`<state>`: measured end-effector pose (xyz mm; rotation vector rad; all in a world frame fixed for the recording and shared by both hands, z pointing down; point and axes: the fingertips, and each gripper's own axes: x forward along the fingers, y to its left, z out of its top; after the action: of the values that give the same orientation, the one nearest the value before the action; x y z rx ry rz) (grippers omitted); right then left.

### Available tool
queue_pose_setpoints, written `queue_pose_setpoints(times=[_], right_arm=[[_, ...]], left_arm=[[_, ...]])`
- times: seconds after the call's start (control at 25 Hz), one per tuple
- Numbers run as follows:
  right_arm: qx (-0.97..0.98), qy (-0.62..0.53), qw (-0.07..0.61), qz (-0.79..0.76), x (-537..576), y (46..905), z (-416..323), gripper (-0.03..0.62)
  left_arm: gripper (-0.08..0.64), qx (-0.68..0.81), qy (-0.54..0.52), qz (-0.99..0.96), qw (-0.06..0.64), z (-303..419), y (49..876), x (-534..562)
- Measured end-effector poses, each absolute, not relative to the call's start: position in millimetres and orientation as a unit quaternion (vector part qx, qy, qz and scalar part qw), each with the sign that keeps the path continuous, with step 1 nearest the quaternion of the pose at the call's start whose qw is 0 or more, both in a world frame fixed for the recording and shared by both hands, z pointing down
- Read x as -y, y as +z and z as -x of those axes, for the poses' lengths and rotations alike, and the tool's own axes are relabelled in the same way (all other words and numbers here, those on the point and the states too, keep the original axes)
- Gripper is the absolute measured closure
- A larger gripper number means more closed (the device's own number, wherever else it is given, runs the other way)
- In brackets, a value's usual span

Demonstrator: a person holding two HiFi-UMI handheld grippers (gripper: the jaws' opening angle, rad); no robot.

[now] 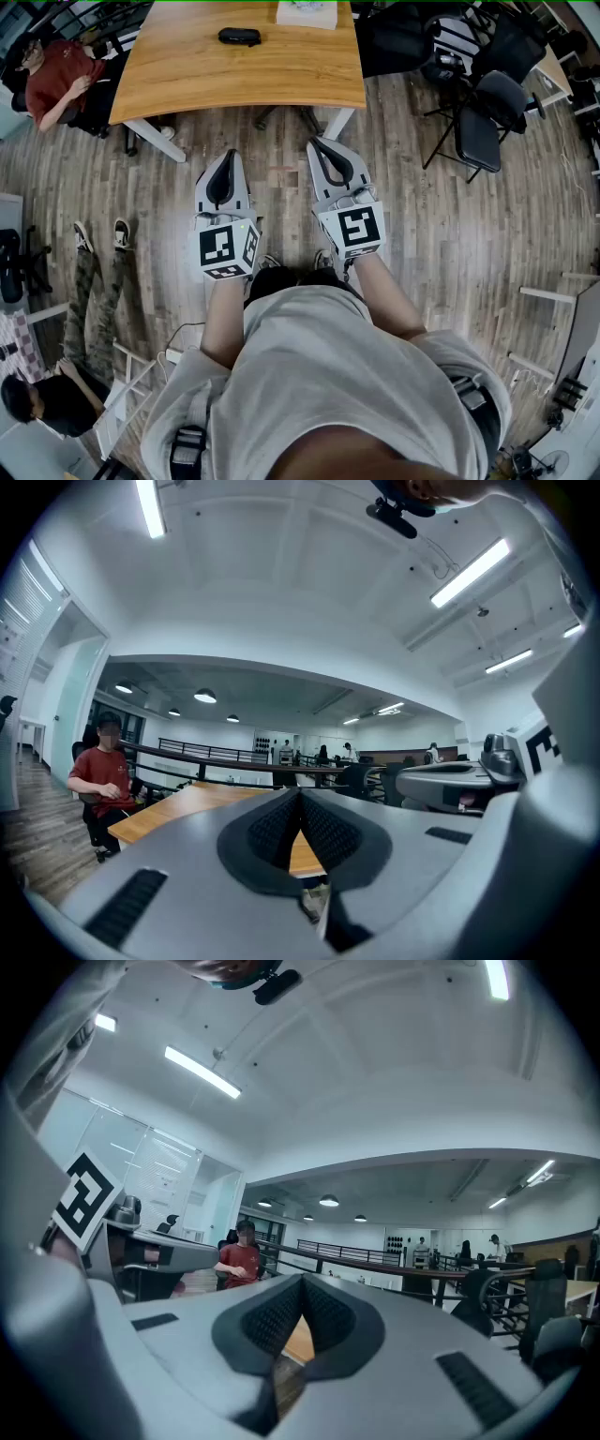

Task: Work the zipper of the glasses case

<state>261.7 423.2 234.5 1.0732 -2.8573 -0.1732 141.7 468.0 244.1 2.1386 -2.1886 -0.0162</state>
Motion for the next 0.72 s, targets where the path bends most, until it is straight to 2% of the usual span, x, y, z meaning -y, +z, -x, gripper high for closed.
queue_pose_setpoints(times=[0.4,0.72], right_arm=[[0.934,-0.073,0.059,-0.346,-431,250,-205,0.566],[0.939,-0.061,0.065,-0.333,-365,269,-164,0.566]], left_arm=[[0.537,0.701,-0.004,-0.709,0.068,-93,272,-480],[0.537,0.704,0.005,-0.706,0.08,-54,291,-420]])
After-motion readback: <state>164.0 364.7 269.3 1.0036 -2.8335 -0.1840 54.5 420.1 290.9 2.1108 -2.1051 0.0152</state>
